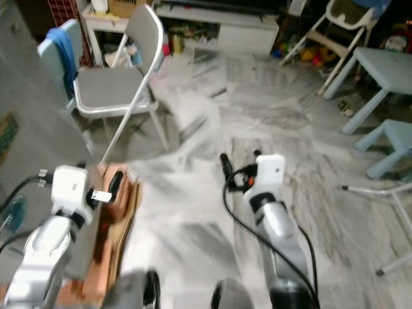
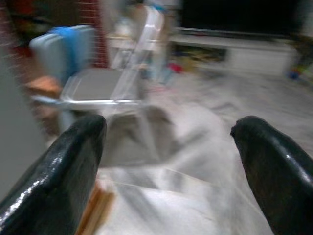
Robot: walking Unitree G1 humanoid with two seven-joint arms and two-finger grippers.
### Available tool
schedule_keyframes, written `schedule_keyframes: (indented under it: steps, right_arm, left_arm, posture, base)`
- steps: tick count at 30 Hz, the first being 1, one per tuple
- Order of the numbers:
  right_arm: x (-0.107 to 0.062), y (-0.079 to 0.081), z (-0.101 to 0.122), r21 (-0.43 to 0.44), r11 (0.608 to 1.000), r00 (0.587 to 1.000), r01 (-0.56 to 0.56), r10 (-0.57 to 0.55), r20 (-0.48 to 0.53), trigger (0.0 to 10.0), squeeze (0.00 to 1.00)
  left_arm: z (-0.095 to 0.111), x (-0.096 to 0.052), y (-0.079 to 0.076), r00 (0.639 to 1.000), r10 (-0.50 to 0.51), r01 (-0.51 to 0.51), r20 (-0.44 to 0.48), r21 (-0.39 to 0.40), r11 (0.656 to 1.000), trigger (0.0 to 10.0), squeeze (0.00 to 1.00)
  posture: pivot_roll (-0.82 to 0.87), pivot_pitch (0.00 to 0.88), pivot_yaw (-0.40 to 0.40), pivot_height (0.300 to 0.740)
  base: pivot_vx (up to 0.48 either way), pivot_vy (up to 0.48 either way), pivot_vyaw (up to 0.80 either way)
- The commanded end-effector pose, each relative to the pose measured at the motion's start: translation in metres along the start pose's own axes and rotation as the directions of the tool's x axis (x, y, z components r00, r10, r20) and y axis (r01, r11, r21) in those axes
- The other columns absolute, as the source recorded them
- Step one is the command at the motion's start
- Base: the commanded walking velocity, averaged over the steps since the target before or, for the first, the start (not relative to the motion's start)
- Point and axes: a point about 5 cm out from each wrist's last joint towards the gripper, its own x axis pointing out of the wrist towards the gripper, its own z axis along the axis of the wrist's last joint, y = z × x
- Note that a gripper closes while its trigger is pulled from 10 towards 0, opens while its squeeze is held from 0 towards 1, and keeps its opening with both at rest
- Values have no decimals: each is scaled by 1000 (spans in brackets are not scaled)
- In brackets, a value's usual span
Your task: Restocking fridge
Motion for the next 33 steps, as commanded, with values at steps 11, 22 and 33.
schedule_keyframes:
  steps: [11, 22, 33]
  right_arm:
    - [-8, -4, -12, -5, 999, 998, 43, -43, -36, 10000, 0]
    - [-15, -14, -14, -12, 996, 994, 91, -91, -54, 10000, 0]
    - [-57, -16, -36, 5, 997, 977, -77, 77, -201, 10000, 0]
  left_arm:
    - [-5, -3, 0, 999, -26, 27, -30, 19, 999, 10000, 0]
    - [-16, -26, 8, 995, -58, 56, -78, -31, 998, 10000, 0]
    - [-43, -59, 48, 949, 256, -260, -183, 1, 966, 10000, 0]
  posture:
    - [102, 91, -47, 740]
    - [106, 99, -58, 740]
    - [113, 99, -87, 740]
  base:
    - [0, 0, 0]
    - [0, 0, 0]
    - [0, 0, 0]
